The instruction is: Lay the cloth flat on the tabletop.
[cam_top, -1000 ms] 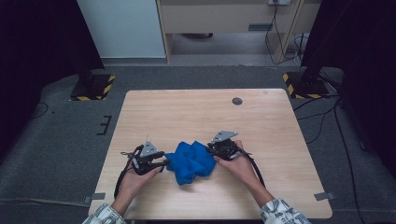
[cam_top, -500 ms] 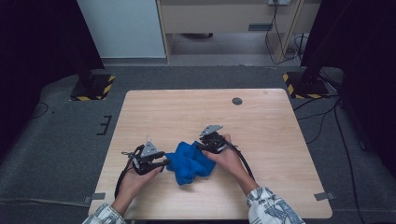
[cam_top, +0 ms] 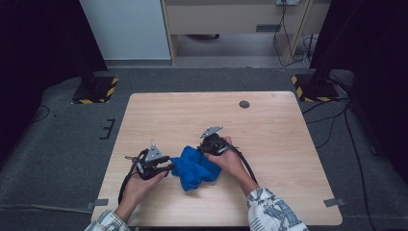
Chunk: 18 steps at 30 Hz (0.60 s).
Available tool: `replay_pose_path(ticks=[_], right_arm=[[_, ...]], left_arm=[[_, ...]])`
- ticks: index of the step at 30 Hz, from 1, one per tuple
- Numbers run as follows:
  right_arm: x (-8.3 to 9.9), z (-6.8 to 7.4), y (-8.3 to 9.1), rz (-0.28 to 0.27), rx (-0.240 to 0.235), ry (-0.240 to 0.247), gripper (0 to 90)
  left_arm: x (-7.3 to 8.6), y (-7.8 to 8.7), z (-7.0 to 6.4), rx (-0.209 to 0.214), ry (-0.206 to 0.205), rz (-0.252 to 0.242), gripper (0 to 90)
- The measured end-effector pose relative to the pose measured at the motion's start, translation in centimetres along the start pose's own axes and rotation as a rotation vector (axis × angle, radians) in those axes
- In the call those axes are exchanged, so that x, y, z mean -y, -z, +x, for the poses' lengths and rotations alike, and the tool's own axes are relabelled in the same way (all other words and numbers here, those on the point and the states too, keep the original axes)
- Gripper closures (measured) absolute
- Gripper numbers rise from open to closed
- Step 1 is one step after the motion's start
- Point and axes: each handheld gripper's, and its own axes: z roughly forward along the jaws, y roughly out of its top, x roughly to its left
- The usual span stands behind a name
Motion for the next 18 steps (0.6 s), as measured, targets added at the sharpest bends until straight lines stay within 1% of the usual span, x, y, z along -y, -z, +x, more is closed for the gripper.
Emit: replay_pose_path(ticks=[2, 4, 7, 8, 9, 12, 13, 18], right_arm=[[0.0, 0.0, 0.1, 0.006, -0.007, -0.001, 87.9], [0.1, -0.1, 0.2, 0.011, 0.003, 0.007, 88.3], [0.3, -0.4, 0.8, 0.002, 0.027, 0.008, 88.5], [0.6, -0.8, 1.4, -0.009, 0.046, -0.001, 88.5], [0.6, -0.8, 1.4, -0.009, 0.046, -0.001, 88.5], [1.1, -1.7, 2.4, -0.027, 0.065, -0.026, 88.4], [1.4, -2.2, 3.0, -0.029, 0.071, -0.032, 88.4], [1.8, -2.8, 3.7, -0.028, 0.081, -0.039, 88.4]], left_arm=[[0.0, -0.1, 0.1, -0.003, 0.0, 0.001, 57.8], [0.0, -0.1, 0.1, -0.006, -0.001, -0.002, 57.8], [-0.1, 0.0, 0.2, -0.011, 0.001, -0.012, 57.7], [-0.1, 0.0, 0.3, -0.014, 0.001, -0.009, 57.7], [-0.1, 0.0, 0.3, -0.014, 0.001, -0.009, 57.7], [-0.1, -0.1, 0.4, -0.02, 0.005, -0.012, 57.6], [-0.1, 0.0, 0.4, -0.02, 0.005, -0.012, 57.5], [-0.1, 0.0, 0.2, -0.015, 0.0, -0.009, 57.4]])
